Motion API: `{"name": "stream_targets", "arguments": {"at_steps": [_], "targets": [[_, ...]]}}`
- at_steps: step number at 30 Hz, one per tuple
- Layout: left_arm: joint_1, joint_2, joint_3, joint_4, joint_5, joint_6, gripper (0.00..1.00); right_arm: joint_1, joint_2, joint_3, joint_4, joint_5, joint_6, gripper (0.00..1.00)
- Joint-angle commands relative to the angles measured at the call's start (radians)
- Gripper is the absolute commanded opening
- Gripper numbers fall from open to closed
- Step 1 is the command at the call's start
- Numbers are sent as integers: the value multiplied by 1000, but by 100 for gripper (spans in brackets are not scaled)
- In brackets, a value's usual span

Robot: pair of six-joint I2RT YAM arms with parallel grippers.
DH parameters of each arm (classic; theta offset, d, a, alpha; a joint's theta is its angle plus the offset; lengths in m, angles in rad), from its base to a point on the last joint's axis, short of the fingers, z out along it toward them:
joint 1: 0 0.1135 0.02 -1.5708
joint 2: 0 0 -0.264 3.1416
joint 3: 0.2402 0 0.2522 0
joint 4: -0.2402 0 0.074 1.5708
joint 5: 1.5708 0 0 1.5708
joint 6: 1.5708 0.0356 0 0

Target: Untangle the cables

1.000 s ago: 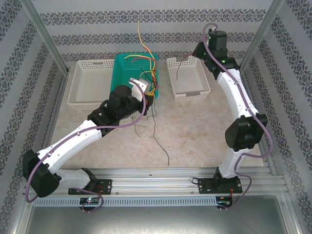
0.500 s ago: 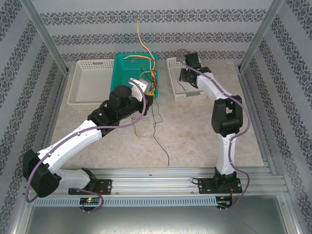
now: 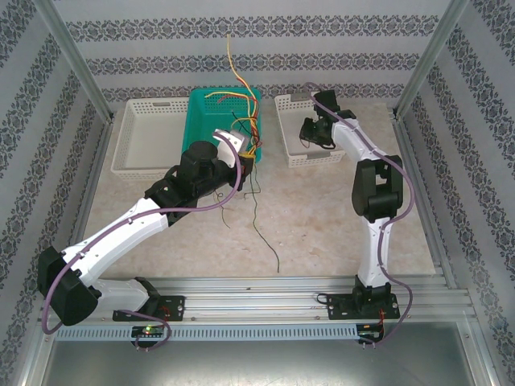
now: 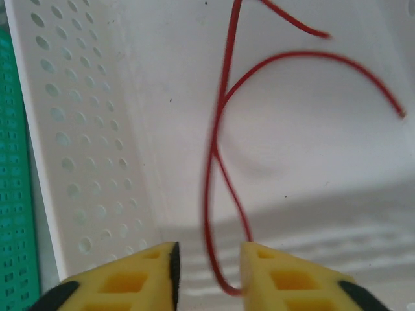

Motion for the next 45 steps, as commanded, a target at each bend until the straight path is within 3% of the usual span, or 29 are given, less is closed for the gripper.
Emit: {"name": "stream_targets", "arguments": {"at_steps": [1, 8, 16, 20, 28, 37, 45], "targets": [[-19, -19, -5, 44, -8, 29, 0, 9, -88, 20, -38, -43, 8, 37], [-35, -13, -5, 37, -15, 38, 0, 20, -294, -61, -15, -3, -24, 45], [-38, 8, 12, 20, -3, 16, 0, 143, -713, -536, 317, -242, -99, 47], [-38, 26, 29, 8, 34, -7, 0, 200, -849, -779, 512, -293, -103, 49], [-38, 43, 39, 12, 179, -55, 0, 271, -872, -1010, 810, -355, -71, 51], [-33, 45, 45, 14, 228, -80, 0, 349, -866, -1125, 974, -363, -137, 55], [-24, 49, 43, 30, 267, -103, 0, 403, -816, -1113, 991, -199, -192, 54]]}}
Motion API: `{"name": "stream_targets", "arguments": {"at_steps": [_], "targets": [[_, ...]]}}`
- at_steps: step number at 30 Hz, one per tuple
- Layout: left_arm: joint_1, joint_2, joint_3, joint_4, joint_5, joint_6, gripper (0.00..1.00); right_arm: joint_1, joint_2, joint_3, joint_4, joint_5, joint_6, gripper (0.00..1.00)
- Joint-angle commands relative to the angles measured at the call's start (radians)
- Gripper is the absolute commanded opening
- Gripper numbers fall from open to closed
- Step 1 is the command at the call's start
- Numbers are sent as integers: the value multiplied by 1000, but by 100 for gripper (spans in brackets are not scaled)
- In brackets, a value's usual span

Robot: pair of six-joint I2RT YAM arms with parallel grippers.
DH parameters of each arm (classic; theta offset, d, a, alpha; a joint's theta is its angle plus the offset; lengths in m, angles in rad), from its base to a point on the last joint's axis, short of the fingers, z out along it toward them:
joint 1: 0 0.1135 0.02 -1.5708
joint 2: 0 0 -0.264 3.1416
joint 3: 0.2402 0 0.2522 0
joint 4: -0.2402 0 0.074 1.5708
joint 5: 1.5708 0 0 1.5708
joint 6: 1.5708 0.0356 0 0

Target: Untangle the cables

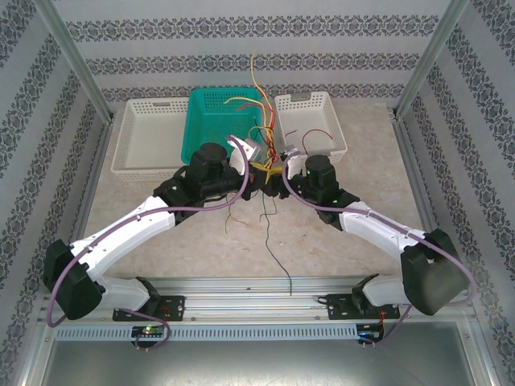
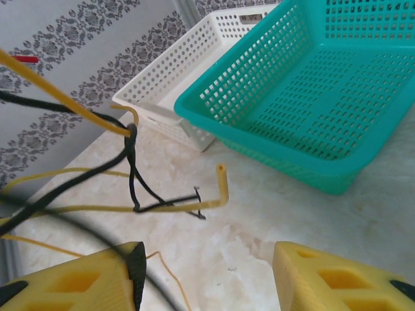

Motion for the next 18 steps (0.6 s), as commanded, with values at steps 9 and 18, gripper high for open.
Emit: {"name": "stream_targets", "arguments": {"at_steps": [9, 18], "targets": [[9, -29, 44, -3, -11, 27, 0, 20, -52, -6, -12, 268, -66, 0], [15, -109, 103, -136, -184, 141, 0, -152, -228, -41, -163, 371, 18, 0]]}}
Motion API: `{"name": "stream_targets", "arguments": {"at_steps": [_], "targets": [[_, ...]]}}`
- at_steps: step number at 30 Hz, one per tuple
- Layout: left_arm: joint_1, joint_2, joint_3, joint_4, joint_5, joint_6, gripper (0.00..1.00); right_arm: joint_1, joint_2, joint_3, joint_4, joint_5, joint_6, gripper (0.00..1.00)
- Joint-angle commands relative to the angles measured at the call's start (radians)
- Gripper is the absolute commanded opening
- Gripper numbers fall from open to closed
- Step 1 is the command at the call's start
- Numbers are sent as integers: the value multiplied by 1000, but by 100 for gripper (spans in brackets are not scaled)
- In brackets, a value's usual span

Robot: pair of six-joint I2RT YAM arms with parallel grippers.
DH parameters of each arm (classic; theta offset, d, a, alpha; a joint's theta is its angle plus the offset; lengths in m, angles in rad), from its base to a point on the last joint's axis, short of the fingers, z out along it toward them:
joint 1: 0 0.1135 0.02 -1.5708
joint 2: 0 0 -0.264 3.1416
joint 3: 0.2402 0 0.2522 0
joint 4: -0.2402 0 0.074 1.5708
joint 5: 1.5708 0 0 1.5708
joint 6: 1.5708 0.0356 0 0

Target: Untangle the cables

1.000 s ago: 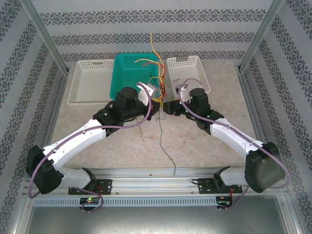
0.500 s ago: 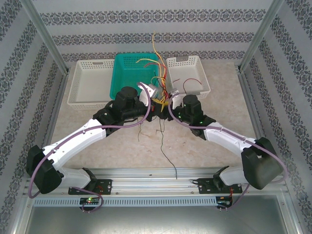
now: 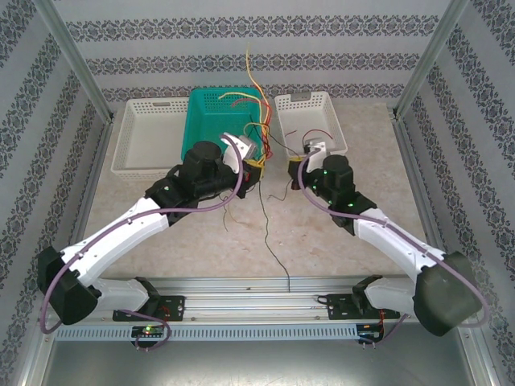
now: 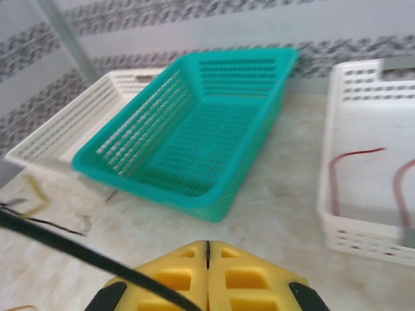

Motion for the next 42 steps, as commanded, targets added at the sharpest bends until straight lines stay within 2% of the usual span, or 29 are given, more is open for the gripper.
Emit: {"name": "stream_targets", "arguments": {"at_steps": [1, 8, 13, 16, 23, 32, 34, 37, 42], "targets": [[6, -64, 69, -59, -114, 85, 0, -69, -71, -6, -97, 106, 62, 0], [7, -139, 46, -59, -258, 170, 0, -246, -108, 101, -293, 219, 192, 0], [8, -190, 19, -33, -341, 222, 0, -358, -114, 132, -348, 207, 328, 0], [8, -214, -7, -9, -384, 254, 0, -455, -145, 85, -322, 180, 445, 0], [11, -223, -21, 20, -439, 271, 0, -463, -224, 105, -357, 249, 440, 0], [25, -239, -52, 65, -534, 293, 0, -509, -349, 165, -439, 394, 529, 0], [28, -242, -61, 83, -563, 310, 0, -552, -376, 167, -482, 406, 561, 0], [37, -245, -64, 87, -562, 303, 0, -652, -410, 156, -516, 350, 597, 0], [46, -246, -63, 91, -571, 304, 0, -695, -460, 161, -589, 382, 599, 0]]}}
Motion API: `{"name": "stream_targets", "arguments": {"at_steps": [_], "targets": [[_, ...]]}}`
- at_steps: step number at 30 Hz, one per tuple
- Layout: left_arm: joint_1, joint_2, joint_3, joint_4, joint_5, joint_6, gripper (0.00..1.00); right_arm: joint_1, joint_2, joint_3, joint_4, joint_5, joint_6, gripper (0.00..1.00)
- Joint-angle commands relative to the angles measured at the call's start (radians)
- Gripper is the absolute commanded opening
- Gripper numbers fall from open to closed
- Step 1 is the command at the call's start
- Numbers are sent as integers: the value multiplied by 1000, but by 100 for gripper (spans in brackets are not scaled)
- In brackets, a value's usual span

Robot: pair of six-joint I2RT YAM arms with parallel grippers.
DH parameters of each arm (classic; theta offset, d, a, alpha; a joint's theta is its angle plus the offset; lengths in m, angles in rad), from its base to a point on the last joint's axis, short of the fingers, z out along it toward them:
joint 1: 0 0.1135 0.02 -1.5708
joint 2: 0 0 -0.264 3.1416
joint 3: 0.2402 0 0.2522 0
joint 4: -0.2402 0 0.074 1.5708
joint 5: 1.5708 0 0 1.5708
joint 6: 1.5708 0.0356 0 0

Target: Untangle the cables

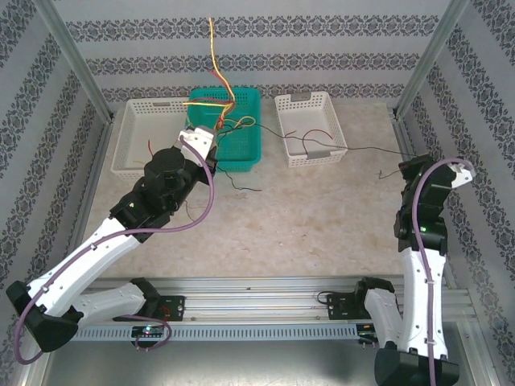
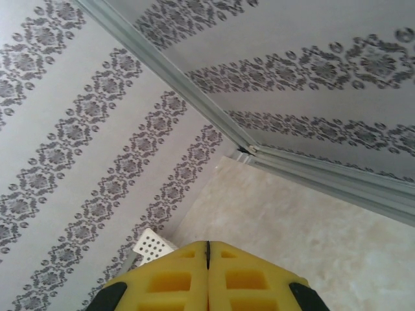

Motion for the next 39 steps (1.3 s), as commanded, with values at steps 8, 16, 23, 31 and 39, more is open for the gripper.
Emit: {"name": "stream_targets", "arguments": {"at_steps": [8, 16, 23, 31, 39], "targets": [[30, -15, 9, 69, -94, 9, 0, -20, -53, 65, -82, -21, 29, 0], [67, 8, 11, 82, -197, -14, 0, -20, -204, 89, -155, -2, 15, 0], [111, 32, 35, 49, -201, -67, 0, 23, -281, 174, -244, 54, -41, 0], [127, 40, 32, 48, -189, -85, 0, 99, -335, 289, -278, 109, -143, 0], [129, 42, 25, 45, -133, -115, 0, 106, -123, 368, -205, -293, -79, 0]]}}
